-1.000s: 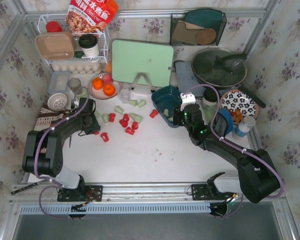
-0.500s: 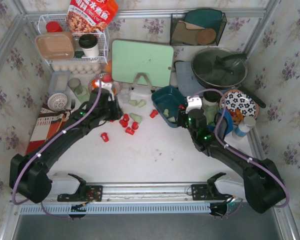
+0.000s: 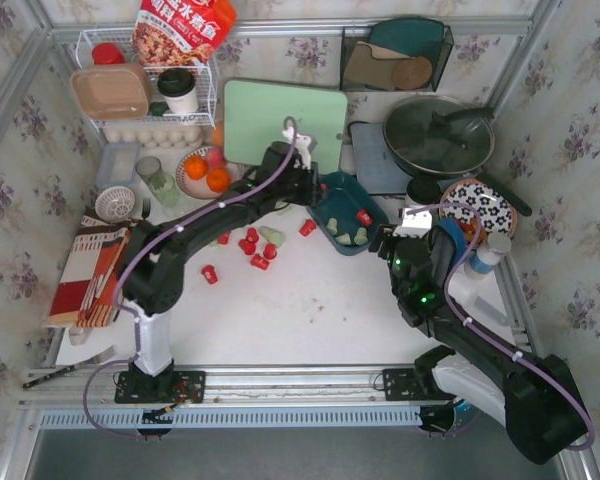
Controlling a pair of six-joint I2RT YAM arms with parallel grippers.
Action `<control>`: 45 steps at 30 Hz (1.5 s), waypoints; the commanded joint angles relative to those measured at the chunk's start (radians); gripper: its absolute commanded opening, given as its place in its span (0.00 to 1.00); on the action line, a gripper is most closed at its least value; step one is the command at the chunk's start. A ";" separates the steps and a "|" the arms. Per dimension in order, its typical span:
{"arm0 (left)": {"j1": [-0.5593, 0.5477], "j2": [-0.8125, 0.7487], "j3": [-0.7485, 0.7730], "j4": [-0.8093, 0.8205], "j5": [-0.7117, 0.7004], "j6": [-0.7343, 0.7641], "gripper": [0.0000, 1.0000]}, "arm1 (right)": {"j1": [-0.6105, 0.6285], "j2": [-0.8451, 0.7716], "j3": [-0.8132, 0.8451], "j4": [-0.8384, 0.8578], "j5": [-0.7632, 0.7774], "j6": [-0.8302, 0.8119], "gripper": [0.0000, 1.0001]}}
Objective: Mix the coffee capsules in the storage basket
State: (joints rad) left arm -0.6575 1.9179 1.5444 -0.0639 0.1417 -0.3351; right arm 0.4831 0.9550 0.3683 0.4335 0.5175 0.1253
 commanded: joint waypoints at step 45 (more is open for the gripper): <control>0.031 -0.727 -0.609 -0.434 -0.637 -0.218 0.99 | -0.001 0.003 0.039 0.056 -0.001 -0.011 1.00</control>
State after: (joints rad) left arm -0.6392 1.2743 1.0161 -0.3592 -0.4030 -0.3847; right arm 0.4824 0.9821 0.4294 0.4236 0.5224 0.1181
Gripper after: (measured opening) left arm 0.993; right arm 1.000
